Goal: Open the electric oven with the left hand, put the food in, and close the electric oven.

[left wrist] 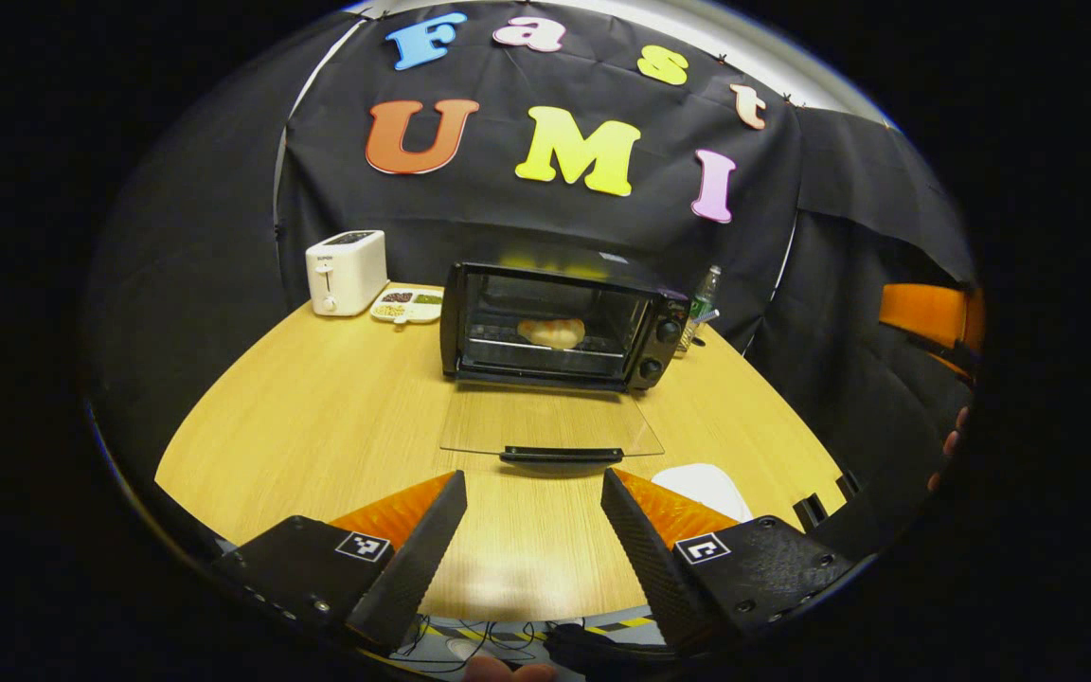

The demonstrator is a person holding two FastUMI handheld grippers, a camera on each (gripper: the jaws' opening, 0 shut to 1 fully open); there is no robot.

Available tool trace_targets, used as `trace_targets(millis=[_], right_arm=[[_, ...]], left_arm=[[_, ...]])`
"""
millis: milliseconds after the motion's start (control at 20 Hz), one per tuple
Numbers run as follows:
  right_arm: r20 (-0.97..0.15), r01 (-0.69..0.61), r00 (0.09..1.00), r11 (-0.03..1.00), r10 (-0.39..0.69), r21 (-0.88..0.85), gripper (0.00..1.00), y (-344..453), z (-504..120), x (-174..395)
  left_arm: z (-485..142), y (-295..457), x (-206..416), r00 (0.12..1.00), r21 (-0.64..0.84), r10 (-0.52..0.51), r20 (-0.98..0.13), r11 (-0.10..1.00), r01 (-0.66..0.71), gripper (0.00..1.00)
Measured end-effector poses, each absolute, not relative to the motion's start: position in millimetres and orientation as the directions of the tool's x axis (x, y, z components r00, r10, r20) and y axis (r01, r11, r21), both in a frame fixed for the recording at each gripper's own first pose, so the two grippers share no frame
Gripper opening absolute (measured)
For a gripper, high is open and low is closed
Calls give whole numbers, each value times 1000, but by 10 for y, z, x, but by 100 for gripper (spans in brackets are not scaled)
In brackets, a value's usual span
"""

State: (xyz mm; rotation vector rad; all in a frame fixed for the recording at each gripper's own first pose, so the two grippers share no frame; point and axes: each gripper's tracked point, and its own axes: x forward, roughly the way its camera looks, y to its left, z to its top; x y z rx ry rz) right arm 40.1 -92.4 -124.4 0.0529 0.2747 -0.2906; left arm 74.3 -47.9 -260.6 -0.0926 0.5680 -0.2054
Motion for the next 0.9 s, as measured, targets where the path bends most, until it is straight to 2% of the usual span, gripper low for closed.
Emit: trace_targets(millis=[400, 900], right_arm=[[-361, 343, 874, 939, -324, -13, 97, -1354, -1496, 290], [-436, 449, 807, 894, -397, 17, 98, -1840, -1657, 217]], left_arm=[[-3519, -845, 1108, 738, -94, -176, -651, 984, 151, 94], [-3943, -999, 1436, 701, -69, -149, -698, 988, 142, 94]])
